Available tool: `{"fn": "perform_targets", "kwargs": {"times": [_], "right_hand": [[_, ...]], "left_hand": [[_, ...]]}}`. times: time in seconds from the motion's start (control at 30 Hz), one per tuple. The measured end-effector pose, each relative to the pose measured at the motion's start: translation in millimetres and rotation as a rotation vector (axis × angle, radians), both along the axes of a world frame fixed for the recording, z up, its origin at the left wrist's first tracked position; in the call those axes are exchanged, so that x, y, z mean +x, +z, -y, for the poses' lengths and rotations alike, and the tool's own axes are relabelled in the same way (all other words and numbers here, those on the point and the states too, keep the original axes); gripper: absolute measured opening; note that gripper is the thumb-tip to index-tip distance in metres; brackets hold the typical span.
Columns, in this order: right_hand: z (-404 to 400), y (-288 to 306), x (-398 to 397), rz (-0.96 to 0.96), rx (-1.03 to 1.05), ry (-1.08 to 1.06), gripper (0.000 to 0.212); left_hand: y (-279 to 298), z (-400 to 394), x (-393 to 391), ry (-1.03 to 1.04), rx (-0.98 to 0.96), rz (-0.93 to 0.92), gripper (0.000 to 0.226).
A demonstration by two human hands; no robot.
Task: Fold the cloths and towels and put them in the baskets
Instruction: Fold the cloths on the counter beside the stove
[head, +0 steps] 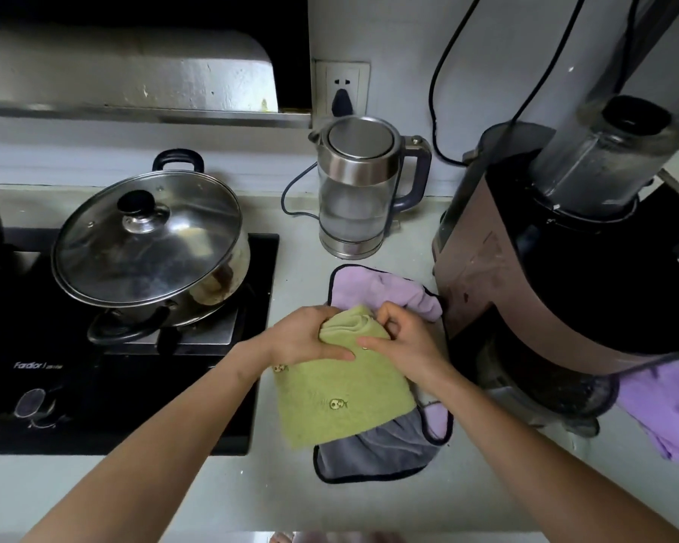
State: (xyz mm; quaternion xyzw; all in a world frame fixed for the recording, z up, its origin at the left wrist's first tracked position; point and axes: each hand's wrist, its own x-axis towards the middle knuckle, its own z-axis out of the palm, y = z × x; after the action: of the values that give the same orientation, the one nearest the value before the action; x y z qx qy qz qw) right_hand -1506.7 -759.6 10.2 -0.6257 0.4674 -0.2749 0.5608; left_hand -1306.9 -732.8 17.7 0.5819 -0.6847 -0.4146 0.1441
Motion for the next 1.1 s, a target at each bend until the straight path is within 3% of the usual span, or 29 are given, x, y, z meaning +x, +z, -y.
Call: {"fn": "perform_targets", "kwargs": {"times": [0.07,0.2,0.4,0.57,0.87,1.0,1.1], "right_hand": [[-4.2,15.5,-5.3,0.024,-0.079,0.067,0.04],[-12.0,49.6,-11.4,-0.05,-0.279,0.238,0.053],[-16.1,80.4,-25.9,-0.451,-0.811,0.609,0.034],[-20.2,93.2,-30.0,-0.611,-1.092,0.798,0.019],[-20.3,100.1,-39.0,-0.751,-1.17,0.963,0.006],[-18.7,100.6,-40.5,-0.784,-1.114,0.944,0.01],[-19.1,101.4,-38.4,-0.718,-0.946,0.882,0.011]], "left_hand": [[13.9,-9.7,0.8,-0.068,-0.175,0.066,0.045],[32.7,-26.8,-3.3,-0.164,-0.412,0.315,0.048],[46.0,-35.4,-5.9,-0.126,-0.381,0.316,0.041],[49.5,-39.2,-8.8,-0.068,-0.357,0.284,0.039],[49.2,-46.6,-15.6,-0.058,-0.343,0.285,0.039],[47.6,-46.4,-18.4,-0.055,-0.337,0.28,0.037],[49.0,-46.1,-20.6,-0.047,-0.324,0.26,0.036]]}}
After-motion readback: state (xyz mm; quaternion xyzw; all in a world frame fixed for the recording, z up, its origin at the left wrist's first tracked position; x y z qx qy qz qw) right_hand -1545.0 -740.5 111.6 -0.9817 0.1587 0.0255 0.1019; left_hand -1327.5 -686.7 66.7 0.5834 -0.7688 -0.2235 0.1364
